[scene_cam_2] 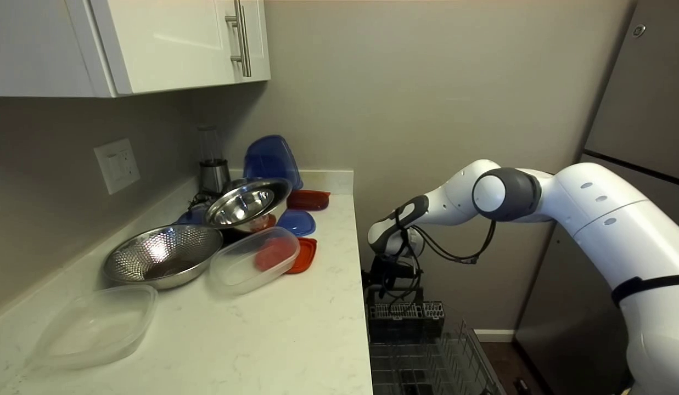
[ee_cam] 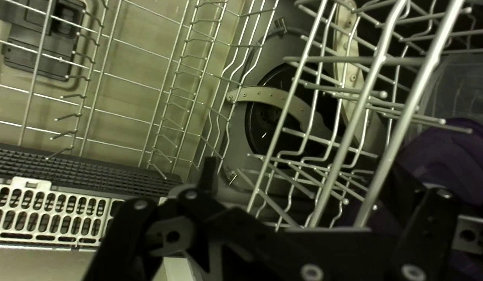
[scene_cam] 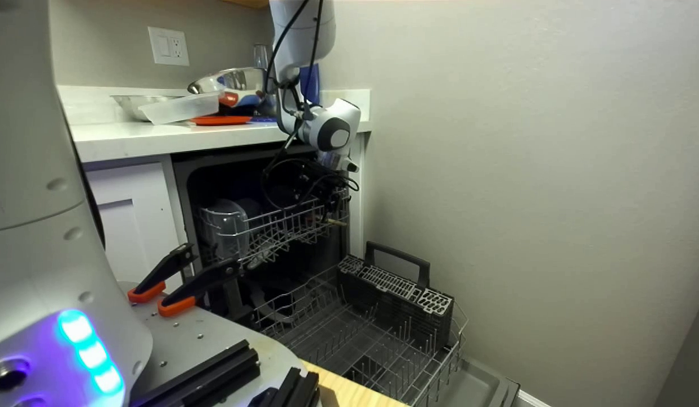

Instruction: Pull out the rack of the dishwasher

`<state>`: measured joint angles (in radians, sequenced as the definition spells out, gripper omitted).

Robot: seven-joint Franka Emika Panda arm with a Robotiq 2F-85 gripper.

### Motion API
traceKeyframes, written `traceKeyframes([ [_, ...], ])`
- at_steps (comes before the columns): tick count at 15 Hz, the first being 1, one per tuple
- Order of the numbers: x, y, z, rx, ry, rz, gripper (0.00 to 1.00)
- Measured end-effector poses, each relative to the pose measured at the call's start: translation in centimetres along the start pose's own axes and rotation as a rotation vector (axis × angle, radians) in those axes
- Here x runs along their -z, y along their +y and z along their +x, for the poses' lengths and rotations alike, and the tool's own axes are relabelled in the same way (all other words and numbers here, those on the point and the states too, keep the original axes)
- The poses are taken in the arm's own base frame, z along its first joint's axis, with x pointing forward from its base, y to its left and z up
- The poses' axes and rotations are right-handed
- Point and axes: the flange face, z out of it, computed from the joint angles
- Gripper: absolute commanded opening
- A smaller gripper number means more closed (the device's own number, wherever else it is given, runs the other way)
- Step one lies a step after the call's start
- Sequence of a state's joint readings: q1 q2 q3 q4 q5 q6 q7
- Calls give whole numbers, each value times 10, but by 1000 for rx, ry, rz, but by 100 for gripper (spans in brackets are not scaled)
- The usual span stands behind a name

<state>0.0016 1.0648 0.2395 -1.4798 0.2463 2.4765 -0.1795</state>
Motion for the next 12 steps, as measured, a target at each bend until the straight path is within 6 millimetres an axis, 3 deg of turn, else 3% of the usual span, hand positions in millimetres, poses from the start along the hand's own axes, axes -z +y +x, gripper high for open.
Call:
traceKeyframes([
  [6, 11, 21, 3, -23, 5, -131, 100],
  [12, 29, 82, 1, -98, 18, -207, 100],
])
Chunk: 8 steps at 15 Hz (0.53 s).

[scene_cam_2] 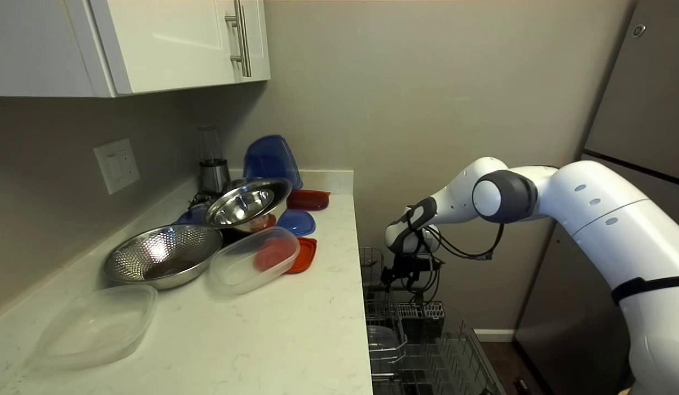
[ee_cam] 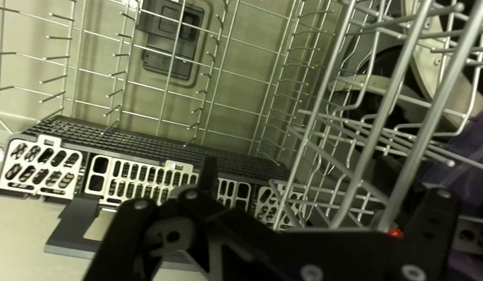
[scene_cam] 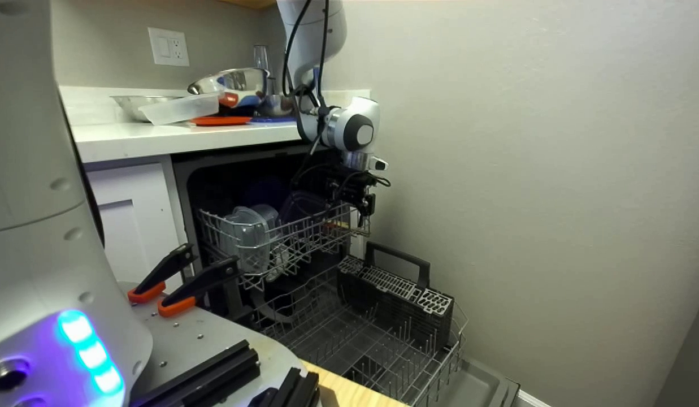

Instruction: Pull out the rack of the dishwasher

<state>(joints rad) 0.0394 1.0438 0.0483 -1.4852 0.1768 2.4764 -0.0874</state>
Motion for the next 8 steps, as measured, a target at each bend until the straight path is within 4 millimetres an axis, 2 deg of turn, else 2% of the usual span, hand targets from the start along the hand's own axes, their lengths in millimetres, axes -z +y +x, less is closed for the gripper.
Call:
traceKeyframes([
  [8, -5, 85, -16, -115, -30, -28, 100],
])
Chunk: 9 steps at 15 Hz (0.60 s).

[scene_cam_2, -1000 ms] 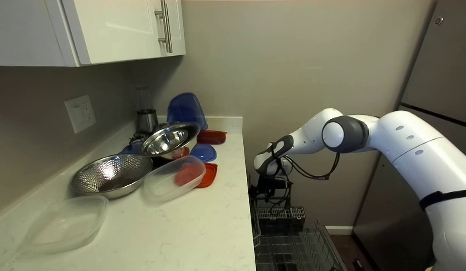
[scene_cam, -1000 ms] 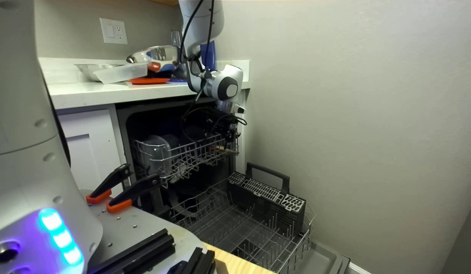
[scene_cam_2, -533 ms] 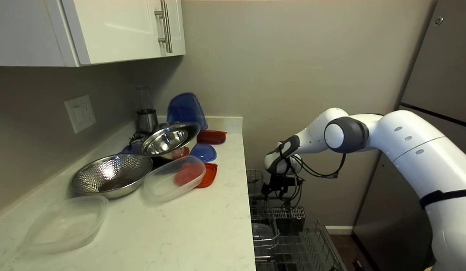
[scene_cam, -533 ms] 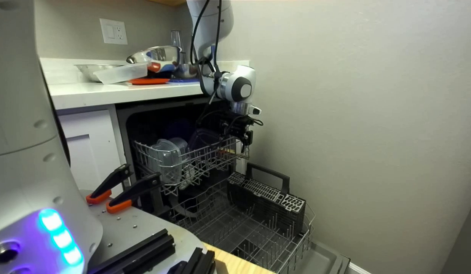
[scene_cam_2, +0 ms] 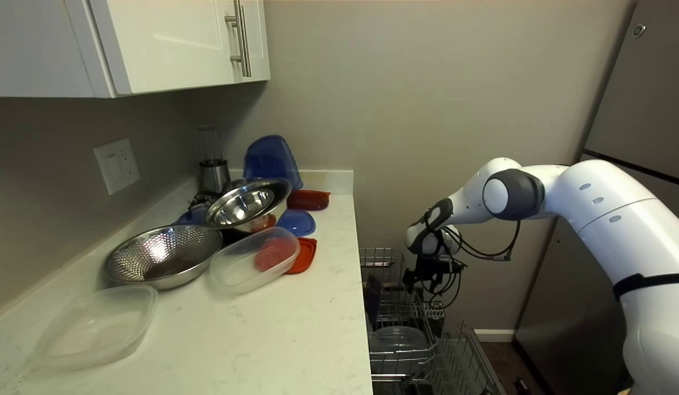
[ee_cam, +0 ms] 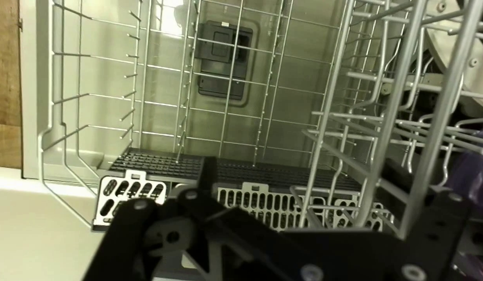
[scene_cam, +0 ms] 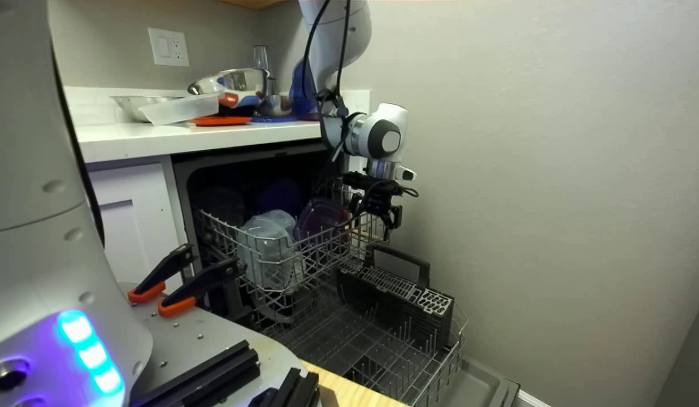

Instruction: Pull out the rack of the dishwasher

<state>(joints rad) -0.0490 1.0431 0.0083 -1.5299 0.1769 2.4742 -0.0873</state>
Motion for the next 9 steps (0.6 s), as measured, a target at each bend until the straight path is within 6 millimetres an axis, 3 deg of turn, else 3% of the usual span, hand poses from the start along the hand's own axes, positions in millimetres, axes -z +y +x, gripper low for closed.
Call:
traceKeyframes([
  [4, 0, 62, -7, -92, -13, 0, 100],
  [9, 14, 159, -17, -227, 5, -19, 100],
])
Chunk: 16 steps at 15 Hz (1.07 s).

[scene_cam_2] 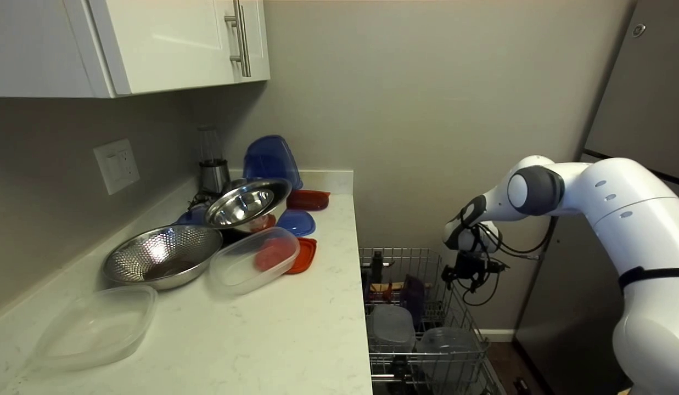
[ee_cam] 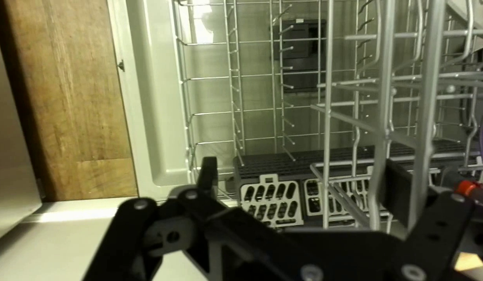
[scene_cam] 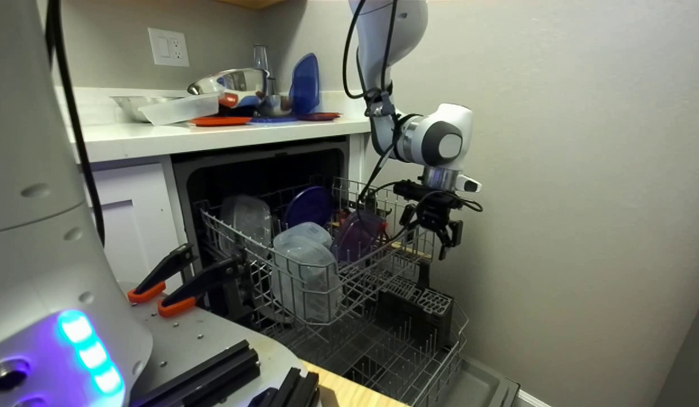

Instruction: Pull out the rack of the dishwasher

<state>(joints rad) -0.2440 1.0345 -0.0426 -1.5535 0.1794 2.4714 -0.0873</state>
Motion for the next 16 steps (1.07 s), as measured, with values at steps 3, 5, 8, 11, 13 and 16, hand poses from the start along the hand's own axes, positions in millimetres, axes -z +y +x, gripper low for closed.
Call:
traceKeyframes([
  [3, 4, 43, 1, -56, 6, -18, 100],
  [5, 6, 56, 1, -75, 8, -19, 100],
  [8, 3, 41, 0, -73, -11, 26, 100],
  [11, 6, -3, -3, -9, -42, 100, 100],
  [13, 15, -23, -5, 29, -46, 114, 100],
  [16, 29, -44, -9, 68, -43, 122, 100],
])
